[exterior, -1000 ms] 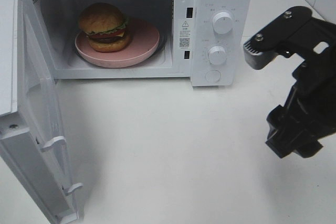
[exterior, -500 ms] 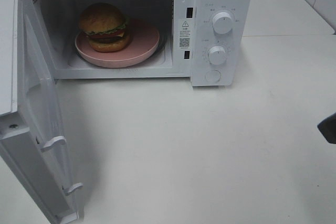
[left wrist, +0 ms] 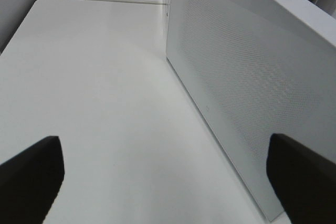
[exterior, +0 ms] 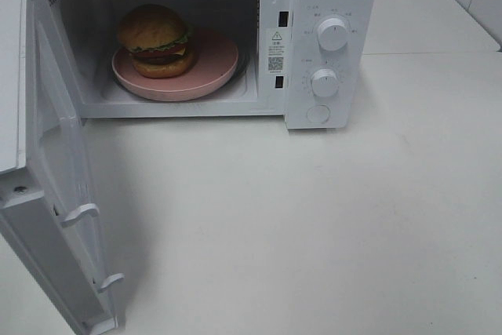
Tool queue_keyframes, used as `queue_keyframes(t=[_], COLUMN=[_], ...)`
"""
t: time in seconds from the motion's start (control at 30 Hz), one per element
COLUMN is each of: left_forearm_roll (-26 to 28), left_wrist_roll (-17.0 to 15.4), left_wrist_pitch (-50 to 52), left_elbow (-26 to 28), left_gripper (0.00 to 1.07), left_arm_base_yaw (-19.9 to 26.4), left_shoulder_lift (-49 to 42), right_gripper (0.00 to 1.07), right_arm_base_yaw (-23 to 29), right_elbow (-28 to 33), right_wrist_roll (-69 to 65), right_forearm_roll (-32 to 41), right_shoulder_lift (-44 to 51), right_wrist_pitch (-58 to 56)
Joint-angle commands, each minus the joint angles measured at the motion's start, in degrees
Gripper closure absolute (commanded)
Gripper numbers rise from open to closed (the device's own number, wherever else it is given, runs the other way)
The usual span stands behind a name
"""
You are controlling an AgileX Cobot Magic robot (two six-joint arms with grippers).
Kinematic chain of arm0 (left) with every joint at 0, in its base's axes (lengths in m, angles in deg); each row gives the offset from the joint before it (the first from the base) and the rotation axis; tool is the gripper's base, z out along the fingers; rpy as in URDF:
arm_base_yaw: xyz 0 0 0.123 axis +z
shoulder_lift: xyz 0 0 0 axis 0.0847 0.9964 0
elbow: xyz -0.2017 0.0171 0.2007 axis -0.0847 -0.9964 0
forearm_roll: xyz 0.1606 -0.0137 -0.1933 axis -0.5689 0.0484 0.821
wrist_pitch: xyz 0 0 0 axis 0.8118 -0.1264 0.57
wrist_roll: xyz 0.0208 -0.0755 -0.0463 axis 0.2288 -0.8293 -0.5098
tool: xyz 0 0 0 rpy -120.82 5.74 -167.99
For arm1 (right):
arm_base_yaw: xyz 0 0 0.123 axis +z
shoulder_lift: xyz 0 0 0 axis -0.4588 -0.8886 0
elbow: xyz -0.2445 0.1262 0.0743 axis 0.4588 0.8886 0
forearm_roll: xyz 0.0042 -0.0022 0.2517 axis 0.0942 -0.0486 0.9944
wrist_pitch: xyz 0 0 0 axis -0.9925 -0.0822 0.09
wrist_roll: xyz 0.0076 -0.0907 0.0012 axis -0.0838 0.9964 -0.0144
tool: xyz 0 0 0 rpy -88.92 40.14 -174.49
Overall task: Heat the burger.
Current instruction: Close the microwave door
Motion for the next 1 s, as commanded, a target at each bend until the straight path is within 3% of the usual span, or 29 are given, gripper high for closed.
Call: queue_keyframes(t=[0.03,0.1,0.3,0.73,1.0], left_forearm_roll=[0.3,0.3,0.3,0.3,0.3], left_wrist_roll=[0.0,0.0,0.0,0.0,0.0], left_wrist_pitch=[0.2,0.2,0.2,0.2,0.2], left_elbow=[-0.1,-0.1,-0.1,-0.1,-0.1], left_gripper=[0.09,0.09,0.09,0.09,0.09], left_arm_base_yaw=[0.1,0.1,0.1,0.1,0.1], left_shoulder_lift=[-1.1,-1.1,-1.1,-1.1,-1.1], right_gripper=[0.36,0.36,0.36,0.36,0.36], right_arm_base_yaw=[-3.7,-7.9,-12.9,-18.8,-19.4], right_elbow=[1.1,2.8,6.0,6.8,6.9], right_wrist_roll=[0.5,1.2,1.3,1.7,1.8], right_forearm_roll=[1.5,2.5,4.1,4.0,3.8], right_shoulder_lift=[2.9,6.6,13.1,25.7,33.1], right_wrist_pitch=[1.1,2.6,3.1,1.9,1.9])
